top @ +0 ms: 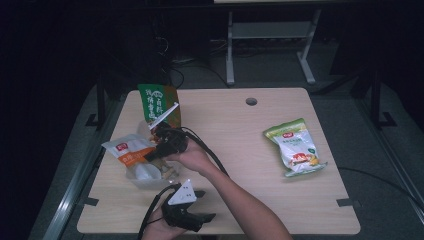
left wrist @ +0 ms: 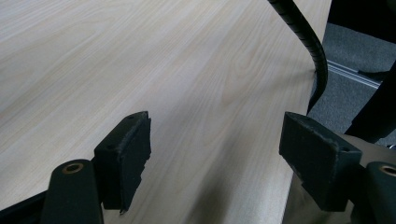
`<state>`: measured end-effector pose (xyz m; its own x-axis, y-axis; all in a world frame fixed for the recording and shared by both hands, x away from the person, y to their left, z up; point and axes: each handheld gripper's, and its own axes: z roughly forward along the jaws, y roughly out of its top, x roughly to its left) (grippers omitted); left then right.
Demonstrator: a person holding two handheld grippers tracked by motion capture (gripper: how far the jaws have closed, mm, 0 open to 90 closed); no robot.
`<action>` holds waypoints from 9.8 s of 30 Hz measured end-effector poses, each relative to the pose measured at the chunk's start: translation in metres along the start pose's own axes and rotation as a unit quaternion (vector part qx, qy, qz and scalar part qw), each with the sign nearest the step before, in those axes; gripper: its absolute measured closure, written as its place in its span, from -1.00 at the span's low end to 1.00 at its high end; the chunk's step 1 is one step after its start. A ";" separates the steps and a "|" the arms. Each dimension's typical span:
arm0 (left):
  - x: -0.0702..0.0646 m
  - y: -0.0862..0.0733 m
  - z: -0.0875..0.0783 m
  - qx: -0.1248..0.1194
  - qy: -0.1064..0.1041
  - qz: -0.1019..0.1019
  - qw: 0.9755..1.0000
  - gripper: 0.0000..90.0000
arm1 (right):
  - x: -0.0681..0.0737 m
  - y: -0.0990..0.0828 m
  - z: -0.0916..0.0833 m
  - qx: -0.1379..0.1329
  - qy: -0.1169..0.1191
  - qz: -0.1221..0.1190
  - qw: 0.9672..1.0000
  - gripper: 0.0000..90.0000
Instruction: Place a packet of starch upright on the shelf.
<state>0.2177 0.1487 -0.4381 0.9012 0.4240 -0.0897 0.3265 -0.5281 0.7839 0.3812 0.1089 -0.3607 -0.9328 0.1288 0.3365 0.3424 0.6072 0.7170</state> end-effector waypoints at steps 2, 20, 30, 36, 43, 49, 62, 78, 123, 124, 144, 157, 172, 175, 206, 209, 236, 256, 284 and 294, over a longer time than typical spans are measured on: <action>-0.001 0.000 0.001 0.000 -0.001 -0.002 1.000 -0.45 | 0.004 -0.001 -0.003 0.033 -0.016 -0.016 0.999 0.78; -0.002 0.000 0.001 0.002 0.006 -0.002 1.000 -0.48 | 0.001 -0.013 -0.004 0.074 -0.030 -0.027 0.996 0.98; -0.003 0.000 0.002 0.000 0.005 -0.004 1.000 -0.48 | 0.001 -0.021 0.001 0.087 -0.029 -0.016 0.996 0.99; -0.003 0.001 0.002 0.000 0.004 -0.001 1.000 -0.48 | -0.002 -0.027 0.006 0.101 -0.031 -0.014 0.994 0.99; -0.003 0.001 0.002 0.004 0.003 0.000 1.000 -0.48 | 0.000 -0.022 -0.004 0.085 -0.027 -0.021 0.996 0.79; -0.004 0.001 0.003 0.003 0.005 0.000 1.000 -0.48 | -0.001 -0.023 -0.015 0.064 -0.025 -0.012 0.998 1.00; -0.003 0.001 0.004 0.004 0.006 0.000 1.000 -0.48 | 0.001 -0.036 -0.033 0.030 -0.045 -0.002 0.999 0.58; -0.001 0.002 0.005 0.009 0.006 -0.004 1.000 -0.48 | -0.003 -0.066 -0.077 -0.003 -0.053 0.007 0.999 0.26; 0.005 0.003 0.014 0.014 0.009 -0.013 1.000 -0.48 | -0.021 -0.173 -0.189 -0.037 -0.149 0.114 0.982 -0.11; 0.006 0.003 0.014 0.014 0.009 -0.009 1.000 -0.48 | -0.022 -0.176 -0.192 -0.038 -0.152 0.113 0.981 -0.11; 0.008 0.015 0.023 0.012 0.013 -0.013 1.000 -0.48 | -0.030 -0.224 -0.228 -0.038 -0.189 0.155 0.969 -0.17; 0.014 0.034 0.037 0.006 0.014 -0.014 1.000 -0.47 | -0.034 -0.258 -0.265 -0.026 -0.252 0.193 0.948 -0.24; 0.012 0.044 0.047 0.008 0.005 -0.007 1.000 -0.47 | -0.043 -0.308 -0.294 -0.005 -0.335 0.246 0.910 -0.26; 0.011 0.045 0.048 0.007 0.003 -0.009 1.000 -0.47 | -0.044 -0.314 -0.298 0.000 -0.344 0.252 0.905 -0.29; 0.007 0.048 0.054 0.013 -0.005 -0.004 1.000 -0.47 | -0.015 -0.332 -0.279 0.048 -0.294 0.256 0.920 0.11; 0.008 0.048 0.053 0.013 -0.004 -0.004 1.000 -0.47 | -0.016 -0.330 -0.283 0.040 -0.285 0.253 0.924 0.03; 0.013 0.050 0.058 0.014 -0.006 -0.013 1.000 -0.47 | -0.090 -0.335 -0.311 -0.051 -0.302 0.350 0.885 0.59; 0.011 0.055 0.062 0.017 -0.009 -0.012 1.000 -0.47 | -0.081 -0.329 -0.296 -0.037 -0.276 0.344 0.897 0.30; 0.024 0.082 0.084 0.000 -0.030 -0.045 0.999 -0.39 | -0.015 -0.290 -0.289 -0.070 -0.254 0.211 0.941 0.97; 0.028 0.101 0.100 -0.005 -0.039 -0.050 0.998 -0.30 | 0.010 -0.284 -0.283 -0.071 -0.246 0.156 0.954 0.96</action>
<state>0.3041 0.0334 -0.4223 0.8837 0.4156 -0.2153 0.4138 -0.4787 0.7743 0.3067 -0.2840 -0.3882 -0.7108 0.6598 0.2437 0.5906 0.3718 0.7162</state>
